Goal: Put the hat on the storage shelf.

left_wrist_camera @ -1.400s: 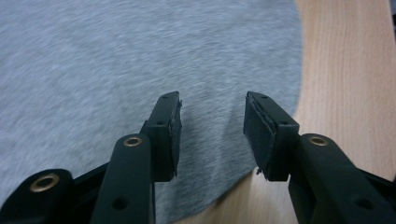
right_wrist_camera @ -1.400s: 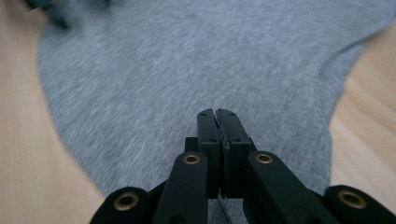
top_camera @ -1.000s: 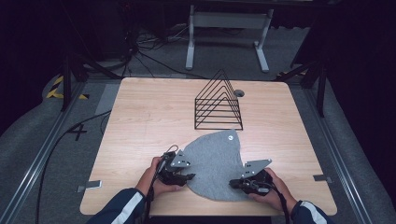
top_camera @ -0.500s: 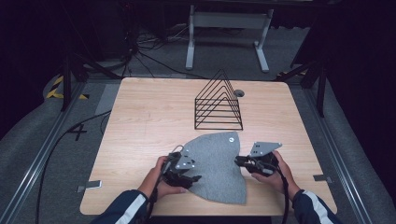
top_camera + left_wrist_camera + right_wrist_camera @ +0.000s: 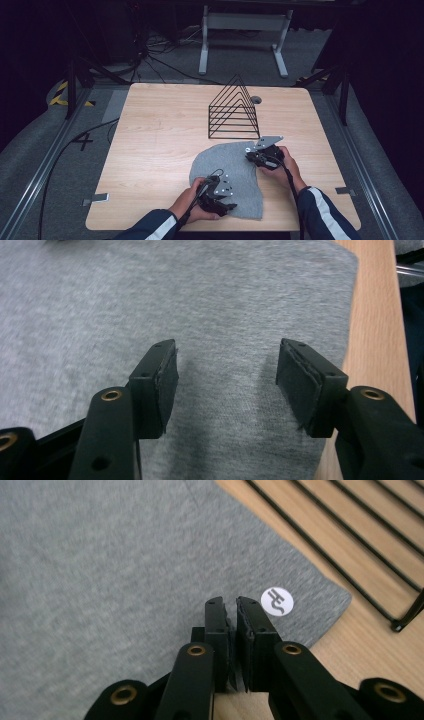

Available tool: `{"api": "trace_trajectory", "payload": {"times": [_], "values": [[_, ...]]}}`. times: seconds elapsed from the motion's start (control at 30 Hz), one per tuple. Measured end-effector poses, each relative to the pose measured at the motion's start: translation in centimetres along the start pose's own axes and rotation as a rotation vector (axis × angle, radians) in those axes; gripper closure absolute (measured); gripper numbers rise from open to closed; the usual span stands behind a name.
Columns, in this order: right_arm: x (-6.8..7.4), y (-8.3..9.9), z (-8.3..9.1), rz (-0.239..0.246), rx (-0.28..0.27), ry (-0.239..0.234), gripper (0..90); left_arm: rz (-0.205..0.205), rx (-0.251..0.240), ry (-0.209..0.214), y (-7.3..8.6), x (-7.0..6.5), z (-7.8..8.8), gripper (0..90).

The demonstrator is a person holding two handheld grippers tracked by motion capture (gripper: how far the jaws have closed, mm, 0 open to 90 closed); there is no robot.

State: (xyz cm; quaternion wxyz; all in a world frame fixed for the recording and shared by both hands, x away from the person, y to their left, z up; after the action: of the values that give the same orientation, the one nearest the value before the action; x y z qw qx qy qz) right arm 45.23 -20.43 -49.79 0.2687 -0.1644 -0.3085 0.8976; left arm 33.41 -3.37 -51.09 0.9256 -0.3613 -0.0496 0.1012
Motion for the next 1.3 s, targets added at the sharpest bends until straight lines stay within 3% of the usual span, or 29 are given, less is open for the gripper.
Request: {"api": "trace_trajectory", "payload": {"times": [0.1,0.17,0.3,0.37,0.57,0.67,0.77,0.9,1.03,1.1,1.13,1.2,1.3], "values": [[-0.2,0.3,0.2,-0.013,0.003,-0.011,84.3,0.013,0.021,-0.023,1.0,0.9,1.0,42.2],[-0.2,0.5,0.5,-0.024,0.017,-0.021,84.4,0.049,0.022,-0.035,1.8,1.6,1.6,42.3],[0.8,1.3,1.4,0.003,0.047,-0.032,85.1,0.087,0.041,-0.061,3.2,3.2,3.0,41.7],[1.4,1.7,2.0,-0.008,0.058,-0.045,85.1,0.099,0.045,-0.073,3.8,3.8,3.5,41.3],[4.3,3.1,3.5,-0.02,0.06,-0.077,85.4,0.167,0.059,-0.122,5.5,5.3,5.1,38.9],[5.5,3.6,4.2,-0.074,0.061,-0.088,84.6,0.202,0.046,-0.147,6.1,6.0,5.5,37.2],[7.0,4.0,4.8,-0.103,0.066,-0.118,82.9,0.211,0.06,-0.172,6.2,6.3,5.7,37.1],[8.4,3.8,5.2,-0.058,0.082,-0.13,77.7,0.237,0.069,-0.19,6.5,6.8,5.9,32.2],[6.9,2.4,5.7,-0.029,0.007,-0.077,70.8,0.262,0.069,-0.236,6.6,7.5,6.3,29.4],[5.2,1.8,5.5,0.011,-0.015,-0.008,70.5,0.283,0.066,-0.234,6.6,7.4,6.4,28.7],[4.3,1.6,5.2,0.003,-0.019,0.009,69.1,0.273,0.063,-0.236,6.5,7.4,6.5,28.1],[2.9,1.4,4.5,-0.012,-0.043,-0.005,69.0,0.279,0.06,-0.25,6.3,7.2,6.4,27.9],[2.0,1.4,3.4,-0.004,-0.03,-0.001,68.1,0.284,0.077,-0.257,6.6,7.4,6.0,26.9]]}}
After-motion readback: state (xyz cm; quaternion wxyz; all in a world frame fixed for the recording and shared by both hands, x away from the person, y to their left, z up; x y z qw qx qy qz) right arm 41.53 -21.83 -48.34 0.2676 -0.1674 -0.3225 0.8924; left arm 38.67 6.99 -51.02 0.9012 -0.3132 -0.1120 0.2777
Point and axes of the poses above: each handheld gripper's, and its own axes: z roughly backward along the jaws, y roughly out of its underside, x roughly to its left, the point moved 6 cm from there along -z, roughly forward along the jaws, and after that the axes turned 1 degree about x, right-handed, at the moved point
